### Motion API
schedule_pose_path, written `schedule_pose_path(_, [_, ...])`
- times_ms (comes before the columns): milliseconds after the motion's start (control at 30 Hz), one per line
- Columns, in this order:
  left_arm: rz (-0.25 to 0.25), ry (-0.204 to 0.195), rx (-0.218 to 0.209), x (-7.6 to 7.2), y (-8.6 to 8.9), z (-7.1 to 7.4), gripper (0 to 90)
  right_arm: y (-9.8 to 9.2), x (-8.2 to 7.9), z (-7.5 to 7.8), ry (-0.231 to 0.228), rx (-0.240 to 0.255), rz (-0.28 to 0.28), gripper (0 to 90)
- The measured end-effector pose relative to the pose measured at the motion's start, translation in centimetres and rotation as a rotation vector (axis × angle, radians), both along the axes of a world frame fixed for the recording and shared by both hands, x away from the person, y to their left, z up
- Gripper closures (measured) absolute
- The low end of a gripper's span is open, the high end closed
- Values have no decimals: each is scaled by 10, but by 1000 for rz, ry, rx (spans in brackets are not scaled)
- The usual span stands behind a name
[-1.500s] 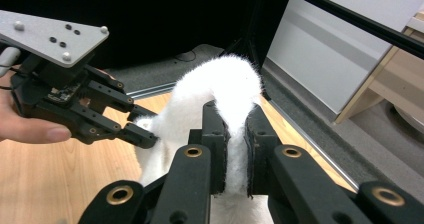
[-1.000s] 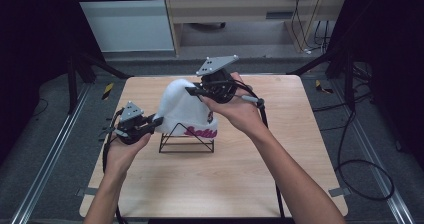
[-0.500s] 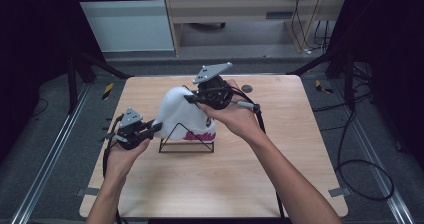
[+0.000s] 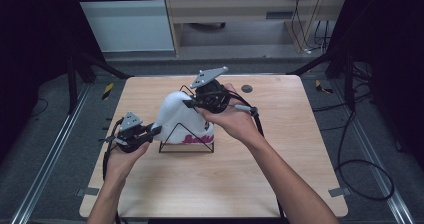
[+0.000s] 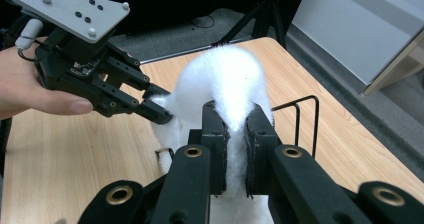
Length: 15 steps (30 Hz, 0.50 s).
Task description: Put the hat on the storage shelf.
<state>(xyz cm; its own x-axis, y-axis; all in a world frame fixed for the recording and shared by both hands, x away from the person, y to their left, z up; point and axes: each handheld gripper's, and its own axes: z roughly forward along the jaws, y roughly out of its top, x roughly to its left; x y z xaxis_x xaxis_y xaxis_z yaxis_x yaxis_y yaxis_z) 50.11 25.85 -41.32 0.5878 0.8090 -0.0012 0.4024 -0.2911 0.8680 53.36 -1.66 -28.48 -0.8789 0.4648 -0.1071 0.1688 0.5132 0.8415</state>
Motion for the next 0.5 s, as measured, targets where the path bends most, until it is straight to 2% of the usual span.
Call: schedule_pose_path(500, [-1, 33, 1, 1, 3, -16, 730, 10, 3, -9, 24, -39, -3, 827])
